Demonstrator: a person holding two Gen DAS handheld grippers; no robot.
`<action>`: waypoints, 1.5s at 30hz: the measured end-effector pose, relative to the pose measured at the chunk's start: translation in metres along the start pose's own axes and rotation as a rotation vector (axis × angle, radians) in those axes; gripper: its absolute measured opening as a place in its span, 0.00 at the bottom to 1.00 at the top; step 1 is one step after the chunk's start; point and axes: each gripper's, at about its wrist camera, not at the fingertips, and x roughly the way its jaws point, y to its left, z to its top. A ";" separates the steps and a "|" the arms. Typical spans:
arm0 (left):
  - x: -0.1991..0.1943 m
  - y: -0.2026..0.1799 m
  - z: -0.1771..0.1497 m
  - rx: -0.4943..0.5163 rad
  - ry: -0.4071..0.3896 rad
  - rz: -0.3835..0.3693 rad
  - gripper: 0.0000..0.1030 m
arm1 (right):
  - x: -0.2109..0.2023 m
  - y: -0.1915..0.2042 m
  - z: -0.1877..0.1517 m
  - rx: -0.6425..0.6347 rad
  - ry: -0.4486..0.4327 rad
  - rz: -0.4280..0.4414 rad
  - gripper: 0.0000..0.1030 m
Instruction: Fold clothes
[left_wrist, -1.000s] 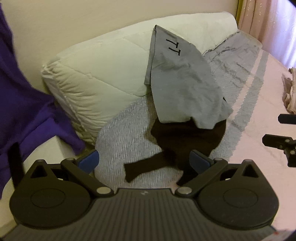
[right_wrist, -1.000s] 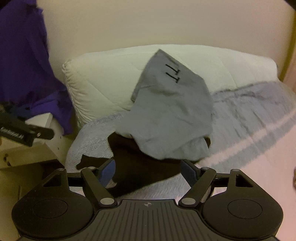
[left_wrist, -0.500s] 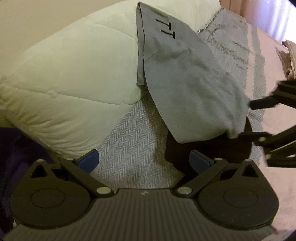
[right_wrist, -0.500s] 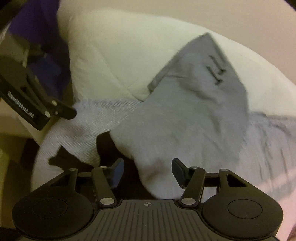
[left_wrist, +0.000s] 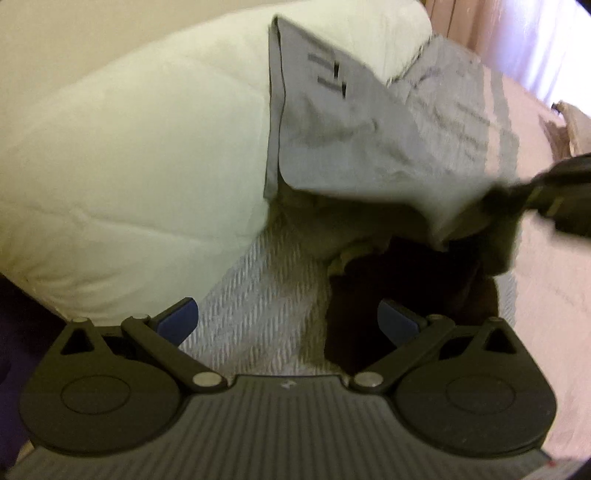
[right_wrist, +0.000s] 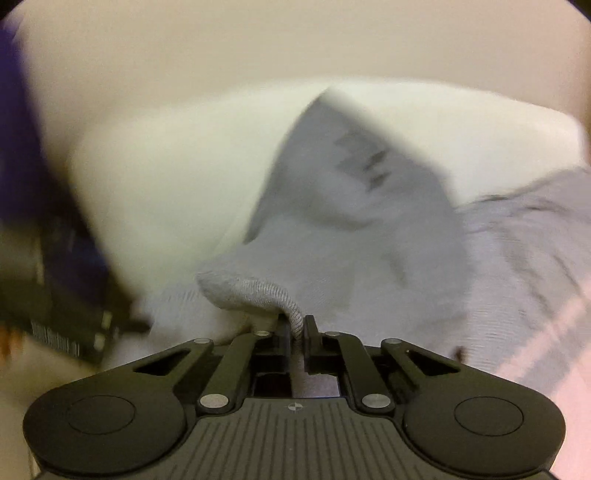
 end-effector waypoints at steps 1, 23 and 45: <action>-0.005 -0.001 0.003 0.001 -0.015 -0.005 0.99 | -0.014 -0.012 0.005 0.045 -0.030 -0.023 0.02; -0.117 -0.231 -0.065 0.293 -0.119 -0.224 0.99 | -0.443 -0.193 -0.353 1.069 -0.382 -0.558 0.01; 0.014 -0.272 -0.107 0.205 0.215 -0.300 0.91 | -0.329 -0.217 -0.381 0.760 0.107 -0.509 0.46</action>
